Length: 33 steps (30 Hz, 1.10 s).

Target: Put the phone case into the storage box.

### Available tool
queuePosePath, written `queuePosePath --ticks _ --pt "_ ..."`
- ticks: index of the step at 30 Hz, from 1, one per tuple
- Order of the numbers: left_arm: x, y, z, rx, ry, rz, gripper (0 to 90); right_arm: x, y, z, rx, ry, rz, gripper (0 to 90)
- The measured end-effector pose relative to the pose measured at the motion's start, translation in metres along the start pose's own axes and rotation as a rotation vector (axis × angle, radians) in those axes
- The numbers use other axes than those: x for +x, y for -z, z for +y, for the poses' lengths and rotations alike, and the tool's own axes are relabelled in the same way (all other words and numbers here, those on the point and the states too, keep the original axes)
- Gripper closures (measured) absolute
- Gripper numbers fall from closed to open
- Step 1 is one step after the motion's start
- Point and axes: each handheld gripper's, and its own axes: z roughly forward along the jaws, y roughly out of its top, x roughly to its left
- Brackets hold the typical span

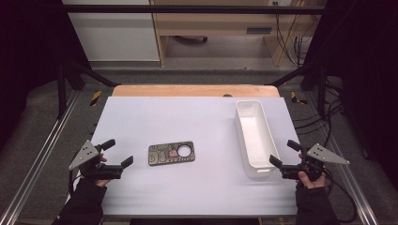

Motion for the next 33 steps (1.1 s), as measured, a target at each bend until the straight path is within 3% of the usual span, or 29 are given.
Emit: queuePosePath --ticks 16,33 --pt "-0.012 -0.009 0.017 0.010 -0.020 -0.034 0.1 0.004 0.003 0.006 -0.020 0.017 -0.007 0.3" --pt "-0.024 -0.038 0.035 0.081 -0.054 -0.082 0.0 0.007 0.003 0.008 -0.019 0.027 -0.009 0.2"
